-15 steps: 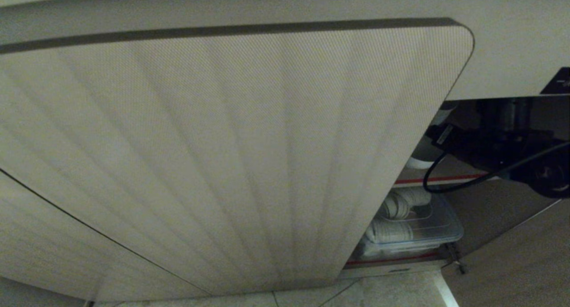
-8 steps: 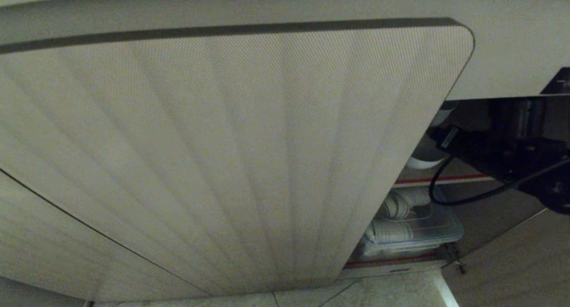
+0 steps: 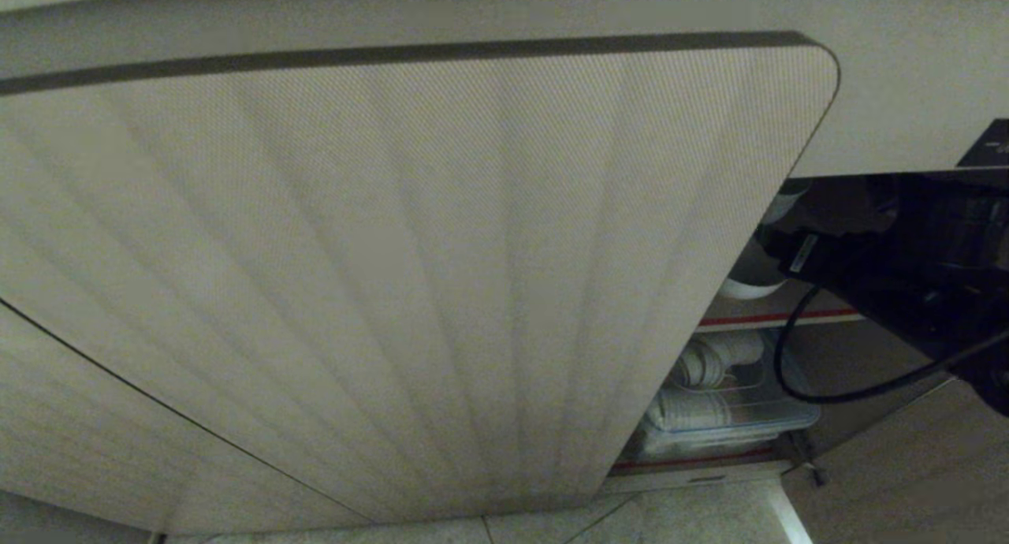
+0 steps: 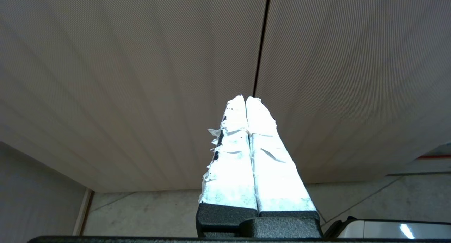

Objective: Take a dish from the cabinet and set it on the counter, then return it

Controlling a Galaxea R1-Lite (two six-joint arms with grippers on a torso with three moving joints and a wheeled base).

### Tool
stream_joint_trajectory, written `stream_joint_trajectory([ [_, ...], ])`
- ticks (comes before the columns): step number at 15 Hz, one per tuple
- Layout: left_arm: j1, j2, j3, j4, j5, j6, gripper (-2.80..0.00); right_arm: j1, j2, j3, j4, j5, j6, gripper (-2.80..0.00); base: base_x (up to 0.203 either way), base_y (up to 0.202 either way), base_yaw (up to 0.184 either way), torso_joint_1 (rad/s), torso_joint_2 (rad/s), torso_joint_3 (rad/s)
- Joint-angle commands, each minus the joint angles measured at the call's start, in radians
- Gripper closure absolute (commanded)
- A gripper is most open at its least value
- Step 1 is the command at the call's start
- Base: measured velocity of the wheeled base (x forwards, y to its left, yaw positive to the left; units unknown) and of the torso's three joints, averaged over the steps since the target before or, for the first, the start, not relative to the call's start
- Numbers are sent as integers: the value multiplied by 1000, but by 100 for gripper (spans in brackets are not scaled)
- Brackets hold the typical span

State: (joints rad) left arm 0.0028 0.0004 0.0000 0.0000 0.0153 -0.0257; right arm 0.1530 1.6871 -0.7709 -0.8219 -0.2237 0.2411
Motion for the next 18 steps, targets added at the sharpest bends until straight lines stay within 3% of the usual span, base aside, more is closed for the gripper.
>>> stream_joint_trajectory([
  [1, 0, 0, 0, 0, 0, 0, 0, -1, -19, 48, -63, 30, -40, -280, 0, 0, 0, 0, 0, 0],
  [12, 0, 0, 0, 0, 0, 0, 0, 0, -57, 111, -123, 69, -117, -280, 0, 0, 0, 0, 0, 0],
  [13, 0, 0, 0, 0, 0, 0, 0, 0, -60, 117, -124, 69, -118, -263, 0, 0, 0, 0, 0, 0],
  [14, 0, 0, 0, 0, 0, 0, 0, 0, -66, 119, -129, 69, -117, 0, 0, 0, 0, 0, 0, 0],
  [18, 0, 0, 0, 0, 0, 0, 0, 0, -75, 122, -134, 69, -118, 0, 0, 0, 0, 0, 0, 0],
])
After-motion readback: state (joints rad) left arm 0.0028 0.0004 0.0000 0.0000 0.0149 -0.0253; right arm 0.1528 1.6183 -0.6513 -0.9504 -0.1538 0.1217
